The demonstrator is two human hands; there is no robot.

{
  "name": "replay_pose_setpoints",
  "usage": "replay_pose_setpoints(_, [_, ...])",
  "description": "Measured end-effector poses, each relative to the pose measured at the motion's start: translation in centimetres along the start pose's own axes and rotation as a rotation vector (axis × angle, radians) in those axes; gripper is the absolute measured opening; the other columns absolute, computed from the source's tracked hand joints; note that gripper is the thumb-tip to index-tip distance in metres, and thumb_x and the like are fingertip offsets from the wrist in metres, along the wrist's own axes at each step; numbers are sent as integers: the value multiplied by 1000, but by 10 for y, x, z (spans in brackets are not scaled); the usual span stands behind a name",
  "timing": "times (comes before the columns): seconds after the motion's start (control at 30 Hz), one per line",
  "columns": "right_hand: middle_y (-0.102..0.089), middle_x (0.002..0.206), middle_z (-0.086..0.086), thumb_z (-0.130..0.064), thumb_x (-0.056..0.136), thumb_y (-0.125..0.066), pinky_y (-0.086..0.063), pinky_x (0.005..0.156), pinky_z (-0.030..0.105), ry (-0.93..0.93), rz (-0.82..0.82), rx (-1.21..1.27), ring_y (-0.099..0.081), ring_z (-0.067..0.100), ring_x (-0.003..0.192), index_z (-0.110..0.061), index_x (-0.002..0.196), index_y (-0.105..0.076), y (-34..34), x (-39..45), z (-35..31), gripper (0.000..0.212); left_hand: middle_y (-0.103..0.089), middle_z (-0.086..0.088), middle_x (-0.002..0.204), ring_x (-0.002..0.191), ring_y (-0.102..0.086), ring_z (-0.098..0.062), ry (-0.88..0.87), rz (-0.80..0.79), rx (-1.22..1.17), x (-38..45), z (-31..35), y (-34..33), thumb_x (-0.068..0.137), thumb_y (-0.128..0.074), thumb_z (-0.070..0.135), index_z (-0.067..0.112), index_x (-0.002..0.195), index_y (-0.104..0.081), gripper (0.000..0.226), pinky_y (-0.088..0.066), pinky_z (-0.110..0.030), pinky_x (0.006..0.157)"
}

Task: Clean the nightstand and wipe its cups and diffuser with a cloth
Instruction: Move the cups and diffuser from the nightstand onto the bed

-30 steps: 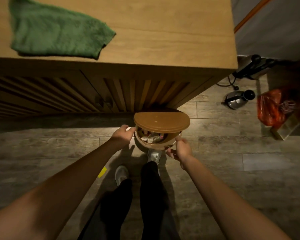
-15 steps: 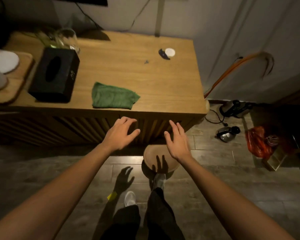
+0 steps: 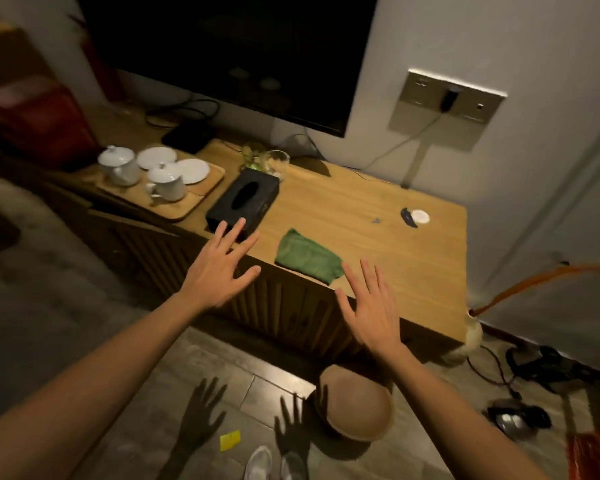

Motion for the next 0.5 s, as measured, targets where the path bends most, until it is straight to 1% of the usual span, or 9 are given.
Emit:
replay_pose_setpoints(0.07, [-12,168,-1,-63,100,-25,-19,124,48,83,1,-27,-3,23,155,-45,156,-18,3,12,-12,59,-2,1,167,153,3,-29,82,21,20,-18,-25,18,88,-22,71,35,157,-17,78,-23,-53,119])
replay_pose_setpoints(0.17, [-13,168,1,-62,101,-25,-17,124,48,173,-25,-15,-5,25,155,-43,156,-18,-1,27,-38,59,-3,-1,167,153,3,-30,228,57,13,-55,-59,36,93,-32,65,33,157,-18,73,-23,-56,119])
replay_pose_setpoints(0.23, [-12,168,2,-62,102,-25,-17,124,50,216,-57,1,-3,26,155,-43,157,-17,-8,33,-58,59,-3,1,167,153,3,-30,304,82,-1,-79,-74,42,94,-35,63,33,157,-18,71,-22,-56,119])
replay_pose_setpoints(0.37, [-9,168,2,-63,102,-22,-20,123,53,406,-151,4,-4,28,155,-41,157,-16,-33,28,-131,60,-1,2,167,153,5,-28,464,117,-17,-155,-103,51,95,-36,63,36,157,-16,70,-21,-57,119])
replay_pose_setpoints(0.43, [-7,168,2,-64,101,-20,-20,123,52,496,-190,-1,-2,28,154,-41,158,-13,-47,24,-169,61,-3,0,167,153,3,-31,541,133,-6,-191,-113,58,90,-30,67,35,157,-18,75,-21,-56,120])
replay_pose_setpoints(0.5, [-5,168,1,-65,101,-19,-17,124,52,600,-246,-1,0,27,155,-42,158,-10,-63,13,-220,62,-8,-4,167,152,-3,-36,659,165,23,-240,-128,70,84,-24,69,32,156,-23,82,-22,-55,119])
Point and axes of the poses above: each hand's wrist, its own x-axis towards the middle knuckle, its own y-axis out of the back of the hand, z = x × y, the point moved 7 cm from there along x, towards the middle knuckle
